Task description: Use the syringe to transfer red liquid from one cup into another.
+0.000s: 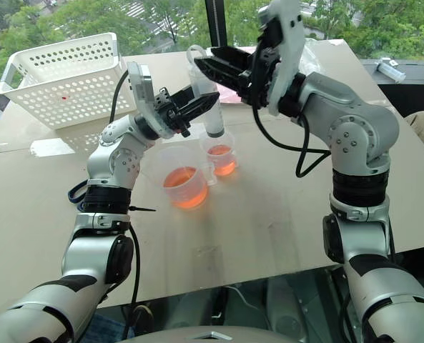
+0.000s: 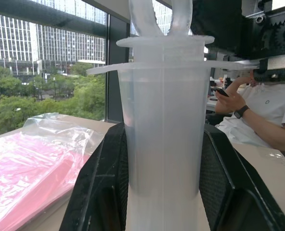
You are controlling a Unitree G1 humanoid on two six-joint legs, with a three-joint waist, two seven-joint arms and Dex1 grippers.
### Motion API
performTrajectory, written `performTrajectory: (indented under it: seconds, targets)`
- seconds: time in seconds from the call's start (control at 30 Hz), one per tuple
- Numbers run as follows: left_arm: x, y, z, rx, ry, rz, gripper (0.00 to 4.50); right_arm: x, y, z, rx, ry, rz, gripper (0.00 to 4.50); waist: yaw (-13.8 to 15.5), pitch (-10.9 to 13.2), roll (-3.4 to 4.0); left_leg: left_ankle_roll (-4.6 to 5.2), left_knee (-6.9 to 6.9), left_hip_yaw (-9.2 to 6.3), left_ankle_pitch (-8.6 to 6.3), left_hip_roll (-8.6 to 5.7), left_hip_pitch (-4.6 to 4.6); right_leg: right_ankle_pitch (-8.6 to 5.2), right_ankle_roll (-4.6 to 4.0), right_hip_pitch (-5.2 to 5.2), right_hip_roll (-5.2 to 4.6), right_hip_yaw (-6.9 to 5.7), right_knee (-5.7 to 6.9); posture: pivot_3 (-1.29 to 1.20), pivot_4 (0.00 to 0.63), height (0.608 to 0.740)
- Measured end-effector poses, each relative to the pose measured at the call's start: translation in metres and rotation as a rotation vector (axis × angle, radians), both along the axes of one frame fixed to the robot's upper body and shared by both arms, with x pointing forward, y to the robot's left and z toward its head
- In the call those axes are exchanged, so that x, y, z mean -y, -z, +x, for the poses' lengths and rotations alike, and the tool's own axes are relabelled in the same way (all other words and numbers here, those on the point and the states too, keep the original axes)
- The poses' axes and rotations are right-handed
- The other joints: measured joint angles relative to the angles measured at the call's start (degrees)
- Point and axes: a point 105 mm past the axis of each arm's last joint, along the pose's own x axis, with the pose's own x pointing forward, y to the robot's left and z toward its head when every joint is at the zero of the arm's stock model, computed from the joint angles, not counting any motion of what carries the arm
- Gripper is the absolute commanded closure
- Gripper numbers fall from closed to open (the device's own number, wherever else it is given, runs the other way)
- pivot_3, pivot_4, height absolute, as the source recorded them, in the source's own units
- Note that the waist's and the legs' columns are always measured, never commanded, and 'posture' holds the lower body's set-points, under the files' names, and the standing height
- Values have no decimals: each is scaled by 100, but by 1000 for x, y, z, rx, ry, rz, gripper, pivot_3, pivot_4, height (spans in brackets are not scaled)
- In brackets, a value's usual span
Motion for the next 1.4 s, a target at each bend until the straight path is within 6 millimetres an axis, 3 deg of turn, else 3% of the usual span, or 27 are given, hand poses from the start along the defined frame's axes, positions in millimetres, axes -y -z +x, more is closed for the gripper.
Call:
performTrajectory:
  seconds: [0.13,0.33,0.67,0.77,0.83,0.9,0.97,1.07,1.17,1.2,1.23,1.37,1.4]
  targets:
    - [-4,-9,1,9,-14,-34,3171,17,-7,2,18,35,20,2395,0,0,0,0,0,0,0,0,0,0,0,-1,0,0,0,0,150,740]
    - [-25,-56,-3,69,-97,54,3171,43,6,9,-14,129,-14,2395,-21,-1,1,0,-3,6,0,1,0,0,0,-5,1,6,3,0,150,740]
    - [-95,-59,8,-199,-414,183,3171,92,41,5,-133,221,-133,2395,0,-1,3,1,-3,7,0,1,-1,0,1,-5,2,6,2,0,150,740]
    - [-121,-42,6,-365,-561,233,3171,109,59,-2,-220,239,-170,2395,-7,-2,3,1,-4,9,-1,2,1,0,1,-5,2,11,4,0,150,740]
    - [-137,-13,0,-504,-647,266,3171,116,76,-9,-273,245,-199,2395,-8,-3,4,2,-6,12,-1,4,5,-1,1,-4,2,16,7,0,150,740]
    - [-151,34,-10,-671,-734,332,3171,120,98,-16,-322,254,-219,2395,-3,-5,2,1,-4,13,-1,7,4,0,0,-4,5,18,6,0,150,740]
    - [-157,68,-25,-790,-784,390,3171,128,123,-21,-380,280,-232,2395,20,-7,-6,1,-1,11,-1,7,-2,0,0,-4,5,20,4,0,150,740]
    - [-159,85,-42,-828,-808,438,3171,140,161,-34,-470,303,-274,2395,77,-7,-8,2,4,13,-1,5,-3,0,1,-2,0,31,3,0,150,740]
    - [-157,91,-48,-825,-827,462,3171,143,165,-36,-450,316,-292,2395,95,-12,0,2,2,28,-1,6,32,0,1,26,2,34,5,0,150,740]
    - [-156,93,-48,-827,-830,459,2114,144,165,-36,-440,324,-296,2355,96,-12,0,3,-1,29,-2,8,49,0,1,43,4,34,4,0,150,740]
    - [-156,95,-48,-831,-832,458,1864,146,164,-35,-424,333,-299,2355,98,-12,0,3,-5,29,-2,9,72,-1,1,63,5,34,3,0,150,740]
    - [-150,97,-46,-813,-807,461,25,145,158,-34,-382,328,-292,2355,114,-11,-1,4,-12,26,-4,13,101,-1,0,95,7,27,-5,0,150,740]
    - [-148,93,-45,-787,-800,457,25,145,157,-35,-371,321,-291,2355,126,-10,-1,4,-12,27,-3,13,101,-1,0,96,7,28,-6,0,150,740]
